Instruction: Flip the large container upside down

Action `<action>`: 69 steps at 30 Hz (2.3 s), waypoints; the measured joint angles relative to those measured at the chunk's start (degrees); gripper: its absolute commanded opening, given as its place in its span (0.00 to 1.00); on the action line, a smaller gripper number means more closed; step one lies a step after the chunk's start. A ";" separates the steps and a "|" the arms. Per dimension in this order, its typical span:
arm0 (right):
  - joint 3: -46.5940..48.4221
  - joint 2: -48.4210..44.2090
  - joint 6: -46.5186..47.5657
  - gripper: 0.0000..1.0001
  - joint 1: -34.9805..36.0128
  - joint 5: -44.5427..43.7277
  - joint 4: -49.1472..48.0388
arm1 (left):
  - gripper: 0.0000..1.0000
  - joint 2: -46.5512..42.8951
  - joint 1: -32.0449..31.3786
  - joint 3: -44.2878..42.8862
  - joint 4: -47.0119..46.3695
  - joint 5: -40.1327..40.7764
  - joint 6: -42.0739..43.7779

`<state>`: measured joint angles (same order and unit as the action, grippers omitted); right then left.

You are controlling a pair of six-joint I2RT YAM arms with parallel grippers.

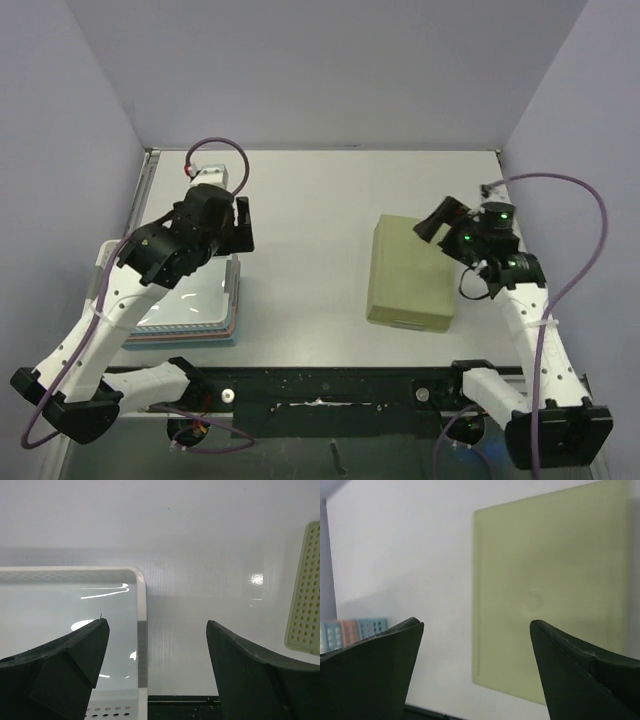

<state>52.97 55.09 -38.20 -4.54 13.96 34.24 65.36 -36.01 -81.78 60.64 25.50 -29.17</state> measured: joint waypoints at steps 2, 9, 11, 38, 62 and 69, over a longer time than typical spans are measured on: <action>2.14 2.73 -1.11 0.93 13.33 -5.68 0.07 | 0.79 -0.55 0.00 0.28 1.25 1.16 -1.07; 12.79 27.28 -4.28 0.94 45.86 -17.25 -0.02 | 0.79 -3.15 0.42 1.84 5.70 4.48 -6.40; 15.52 34.69 -4.26 0.94 48.81 -17.92 0.09 | 0.79 -3.89 0.50 2.51 6.16 4.72 -7.67; 6.23 30.53 -2.51 0.94 29.49 -24.57 5.90 | 0.00 -2.25 -0.07 13.44 3.41 -1.20 -7.56; -3.06 14.16 -1.88 0.95 28.28 -21.57 5.70 | 0.00 24.87 -10.99 -49.88 10.19 -13.66 2.60; -4.28 15.61 -2.10 0.95 29.49 -19.65 2.60 | 0.00 24.50 -11.52 -36.87 -3.30 -26.27 -0.44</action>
<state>48.69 70.70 -40.29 24.95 -5.69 36.84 89.86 -47.53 -118.65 57.34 -0.78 -29.61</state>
